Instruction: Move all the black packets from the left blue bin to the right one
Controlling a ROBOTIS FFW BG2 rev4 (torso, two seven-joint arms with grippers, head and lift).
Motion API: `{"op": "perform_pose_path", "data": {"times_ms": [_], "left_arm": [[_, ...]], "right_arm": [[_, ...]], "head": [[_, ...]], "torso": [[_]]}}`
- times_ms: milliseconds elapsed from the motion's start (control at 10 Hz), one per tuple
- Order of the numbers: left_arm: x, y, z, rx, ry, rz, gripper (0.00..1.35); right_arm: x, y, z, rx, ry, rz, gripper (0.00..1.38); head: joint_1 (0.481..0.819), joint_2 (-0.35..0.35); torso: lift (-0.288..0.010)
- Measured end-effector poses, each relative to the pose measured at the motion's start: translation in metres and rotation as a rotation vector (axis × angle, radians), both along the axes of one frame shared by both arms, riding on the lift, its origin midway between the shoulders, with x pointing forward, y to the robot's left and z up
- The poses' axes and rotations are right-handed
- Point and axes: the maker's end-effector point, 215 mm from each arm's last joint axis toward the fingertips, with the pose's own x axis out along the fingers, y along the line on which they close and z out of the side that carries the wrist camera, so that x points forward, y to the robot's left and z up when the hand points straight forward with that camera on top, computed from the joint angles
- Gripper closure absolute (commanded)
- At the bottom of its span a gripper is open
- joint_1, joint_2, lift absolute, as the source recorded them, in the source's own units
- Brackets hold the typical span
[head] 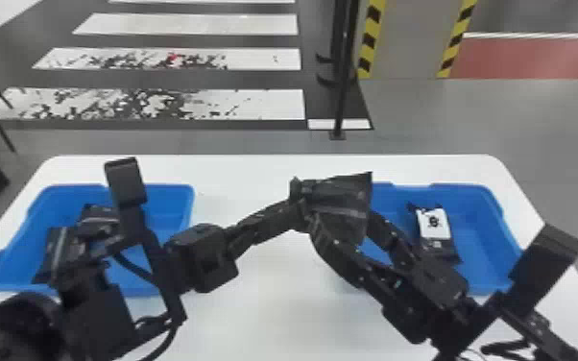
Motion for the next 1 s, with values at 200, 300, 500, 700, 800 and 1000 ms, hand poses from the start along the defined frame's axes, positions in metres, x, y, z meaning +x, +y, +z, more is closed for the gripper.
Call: {"op": "perform_pose_path", "data": {"times_ms": [200,300,500,700,800,1000], "left_arm": [[-0.002,-0.002,0.000,-0.011,0.005,-0.006,1.20],[-0.003,-0.002,0.000,-0.014,0.007,-0.005,1.20],[-0.001,0.001,0.000,-0.018,0.010,0.006,1.03],[0.000,0.008,-0.002,-0.035,0.025,0.028,0.27],[-0.001,0.012,-0.004,-0.042,0.033,0.040,0.11],[0.000,0.022,-0.003,-0.058,0.031,0.066,0.13]], "right_arm": [[0.001,-0.003,-0.001,0.009,0.011,-0.021,1.28],[0.001,-0.004,0.001,0.011,0.008,-0.028,1.28],[0.000,-0.005,0.003,0.012,0.003,-0.030,1.28],[0.001,-0.007,0.005,0.012,-0.001,-0.035,1.28],[0.004,-0.011,0.002,0.006,0.002,-0.045,1.28],[0.023,-0.032,-0.020,-0.042,0.016,-0.087,1.28]], "head": [[0.695,-0.017],[0.695,-0.020],[0.695,-0.017],[0.695,-0.010],[0.695,-0.010],[0.695,-0.021]], "torso": [[-0.154],[-0.154],[-0.154],[-0.154],[-0.154],[-0.154]]}}
